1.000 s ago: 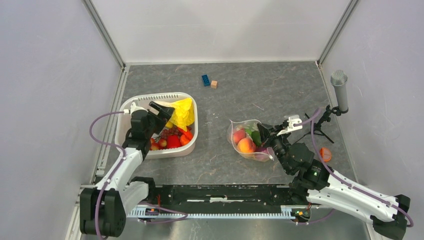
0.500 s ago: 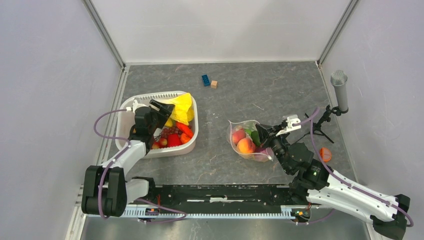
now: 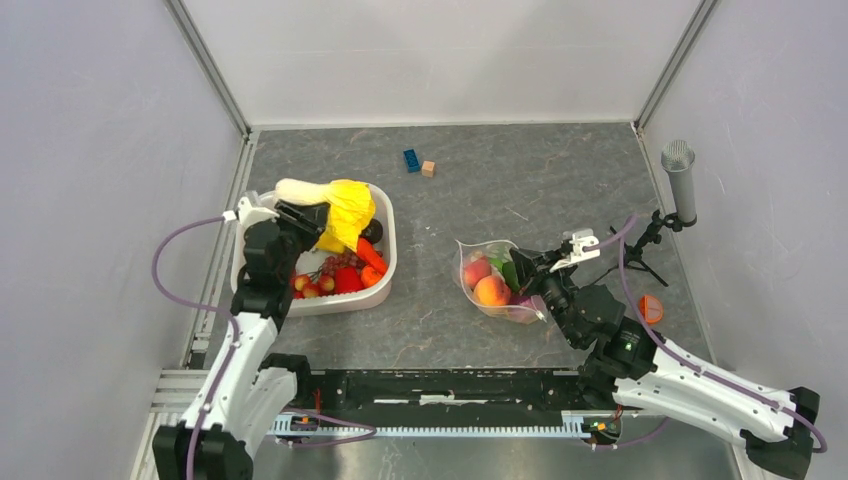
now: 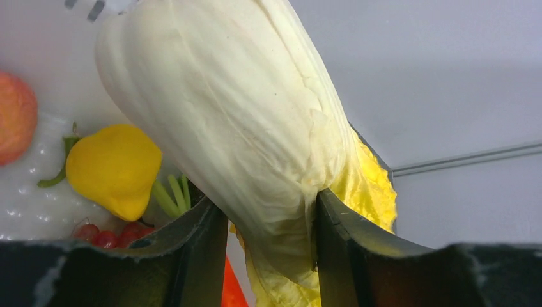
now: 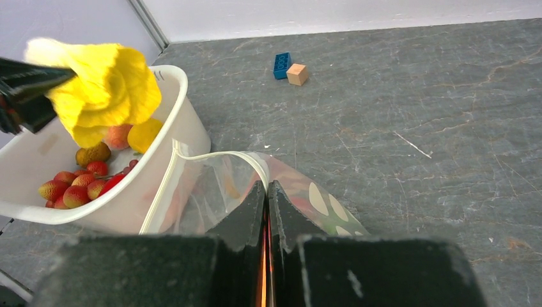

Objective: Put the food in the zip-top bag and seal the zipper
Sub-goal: Pick up the fake vegetable from the bin, then place the fake vegetable in the zipper food storage bag.

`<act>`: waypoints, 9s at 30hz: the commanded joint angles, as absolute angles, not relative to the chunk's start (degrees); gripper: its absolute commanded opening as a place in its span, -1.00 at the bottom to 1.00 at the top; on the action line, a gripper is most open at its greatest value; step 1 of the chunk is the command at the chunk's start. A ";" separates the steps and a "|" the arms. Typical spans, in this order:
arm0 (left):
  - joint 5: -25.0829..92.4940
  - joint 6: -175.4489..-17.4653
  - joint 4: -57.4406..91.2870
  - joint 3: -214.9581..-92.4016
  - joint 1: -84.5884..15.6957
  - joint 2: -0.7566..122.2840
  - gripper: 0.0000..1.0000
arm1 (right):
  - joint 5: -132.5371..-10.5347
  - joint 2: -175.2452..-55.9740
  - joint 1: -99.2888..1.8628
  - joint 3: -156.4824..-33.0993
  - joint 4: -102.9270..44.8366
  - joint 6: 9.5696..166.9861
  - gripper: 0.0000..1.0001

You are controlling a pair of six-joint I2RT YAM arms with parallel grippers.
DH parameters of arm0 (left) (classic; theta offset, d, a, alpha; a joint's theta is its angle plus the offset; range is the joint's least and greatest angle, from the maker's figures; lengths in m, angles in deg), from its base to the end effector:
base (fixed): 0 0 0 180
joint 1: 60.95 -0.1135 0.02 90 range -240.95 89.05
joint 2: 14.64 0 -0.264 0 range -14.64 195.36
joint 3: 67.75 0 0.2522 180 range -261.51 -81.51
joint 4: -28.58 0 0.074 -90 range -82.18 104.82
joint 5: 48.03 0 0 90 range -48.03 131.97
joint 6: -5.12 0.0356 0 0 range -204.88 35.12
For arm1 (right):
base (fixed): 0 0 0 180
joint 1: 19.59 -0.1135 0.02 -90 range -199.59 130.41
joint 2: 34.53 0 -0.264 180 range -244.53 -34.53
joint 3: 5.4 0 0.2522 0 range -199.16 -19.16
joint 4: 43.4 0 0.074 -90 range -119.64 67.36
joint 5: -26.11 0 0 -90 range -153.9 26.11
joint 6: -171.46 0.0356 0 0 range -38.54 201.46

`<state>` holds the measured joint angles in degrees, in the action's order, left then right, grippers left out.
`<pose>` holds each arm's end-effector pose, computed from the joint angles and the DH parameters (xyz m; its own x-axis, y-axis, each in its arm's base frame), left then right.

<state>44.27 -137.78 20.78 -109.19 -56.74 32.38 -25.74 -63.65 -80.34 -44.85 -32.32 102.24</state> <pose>0.1972 -0.0131 0.2568 -0.1667 -0.7868 -0.5942 -0.1633 0.6164 -0.7703 0.0873 0.1109 0.2859 -0.1423 0.3168 -0.9377 -0.3571 0.8672 0.3472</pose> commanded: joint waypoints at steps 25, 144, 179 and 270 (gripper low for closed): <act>-2.94 -128.39 18.67 -124.81 -30.68 28.38 -0.22 | -31.84 -71.98 -80.54 -49.13 -41.16 102.30 -0.87; 23.18 -129.92 -12.90 -139.69 -15.09 43.70 0.40 | -13.46 -76.66 -101.24 -52.70 -41.22 92.34 -0.97; 23.51 -117.19 -37.12 -140.99 -14.72 38.97 0.83 | -13.98 -80.12 -100.88 -54.15 -40.38 92.33 -0.98; 49.33 -164.74 20.27 -125.42 -9.40 39.79 -0.96 | -29.79 -82.62 -100.84 -58.44 -37.59 98.40 -0.96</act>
